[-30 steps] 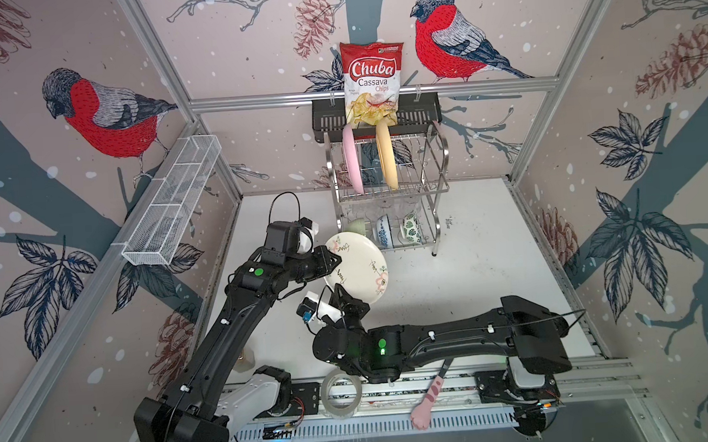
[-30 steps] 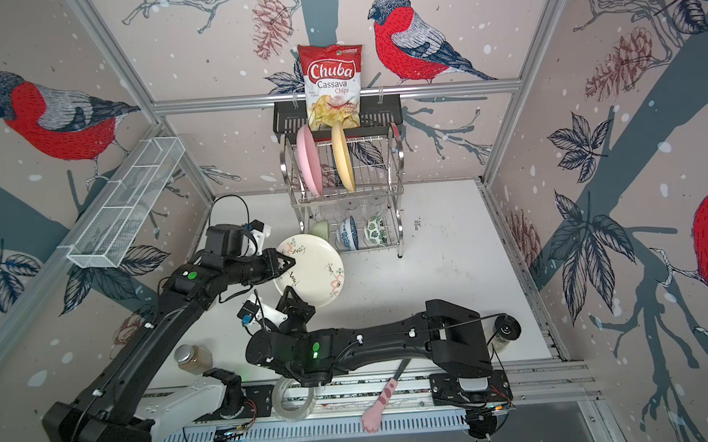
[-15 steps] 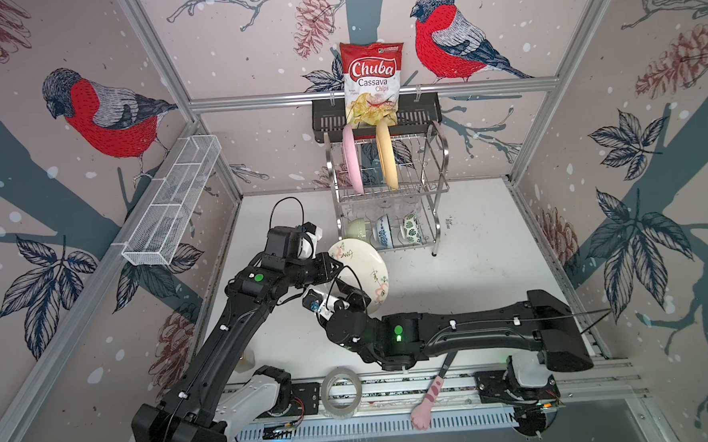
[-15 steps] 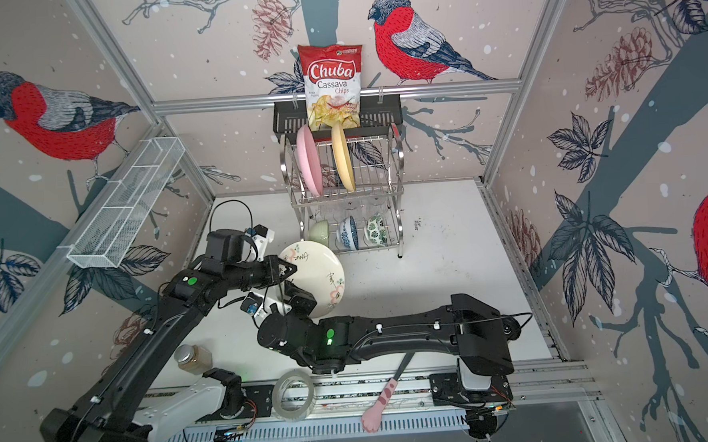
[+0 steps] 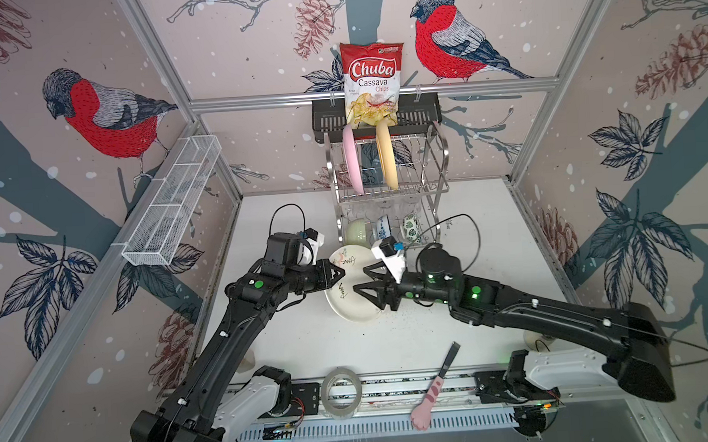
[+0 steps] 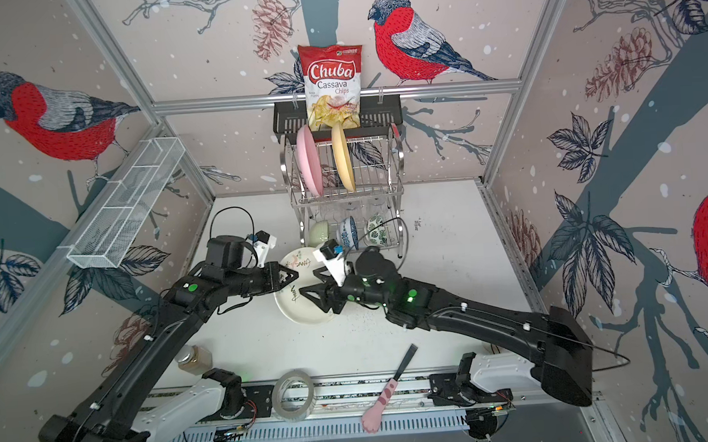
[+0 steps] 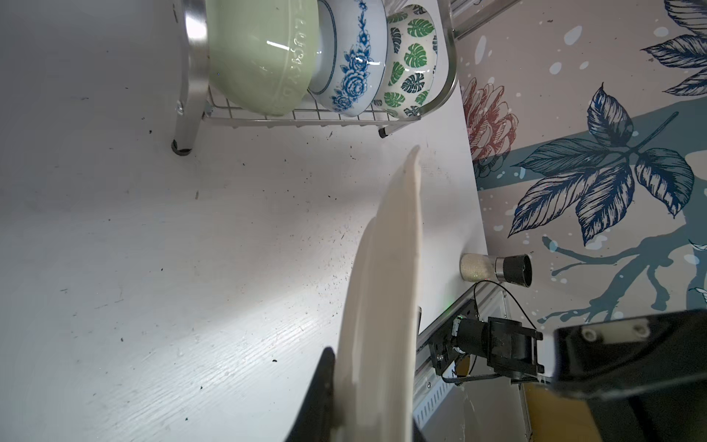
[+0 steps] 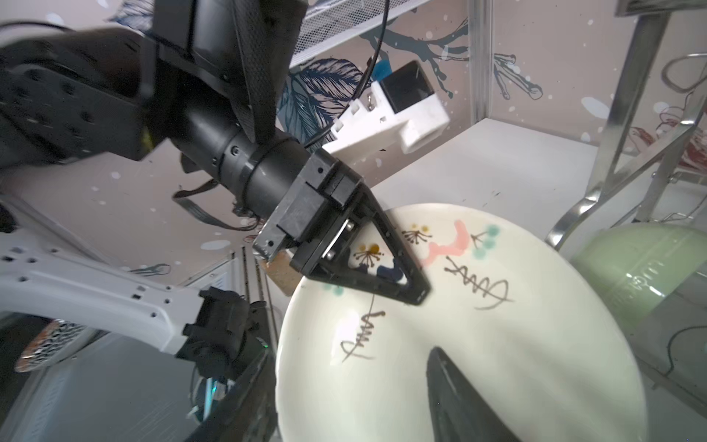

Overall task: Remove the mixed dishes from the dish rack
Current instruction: 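Open right gripper and regrasp the white plate's opposite rim while left holds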

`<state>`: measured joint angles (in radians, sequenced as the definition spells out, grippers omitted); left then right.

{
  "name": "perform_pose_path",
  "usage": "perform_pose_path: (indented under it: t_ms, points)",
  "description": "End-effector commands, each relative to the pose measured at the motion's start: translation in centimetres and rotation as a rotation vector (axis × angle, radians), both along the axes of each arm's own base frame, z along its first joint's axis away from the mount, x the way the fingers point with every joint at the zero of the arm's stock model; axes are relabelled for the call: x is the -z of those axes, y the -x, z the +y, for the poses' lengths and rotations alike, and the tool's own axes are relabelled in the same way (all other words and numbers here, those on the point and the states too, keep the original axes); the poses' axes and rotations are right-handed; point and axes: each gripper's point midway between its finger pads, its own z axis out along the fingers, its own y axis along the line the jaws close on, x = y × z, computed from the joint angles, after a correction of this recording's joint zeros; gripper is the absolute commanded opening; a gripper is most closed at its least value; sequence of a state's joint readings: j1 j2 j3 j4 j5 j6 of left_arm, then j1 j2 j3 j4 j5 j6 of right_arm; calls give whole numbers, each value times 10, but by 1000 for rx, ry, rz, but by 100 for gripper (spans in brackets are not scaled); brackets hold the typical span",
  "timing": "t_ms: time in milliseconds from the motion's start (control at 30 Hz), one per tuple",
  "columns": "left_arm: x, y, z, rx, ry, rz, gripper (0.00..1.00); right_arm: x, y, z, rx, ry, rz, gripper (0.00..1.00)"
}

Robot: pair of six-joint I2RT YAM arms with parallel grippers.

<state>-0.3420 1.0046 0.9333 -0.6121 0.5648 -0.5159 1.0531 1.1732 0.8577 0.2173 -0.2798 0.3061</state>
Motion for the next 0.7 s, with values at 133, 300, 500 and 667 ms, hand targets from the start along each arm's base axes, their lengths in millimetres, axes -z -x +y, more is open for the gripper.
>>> perform_pose_path:
  t_ms: [133,300,500,667]
  points:
    - [-37,-1,-16,73,154,-132,0,12,-41,-55,98,-118,245,59]
    - [-41,1,-14,72,197,-138,0,44,-59,-72,143,-87,342,58]
    - [-40,-1,-8,49,232,-137,0,59,-52,-61,59,-106,422,52]
    - [-42,-2,-6,54,266,-139,0,71,-52,-55,46,-98,462,47]
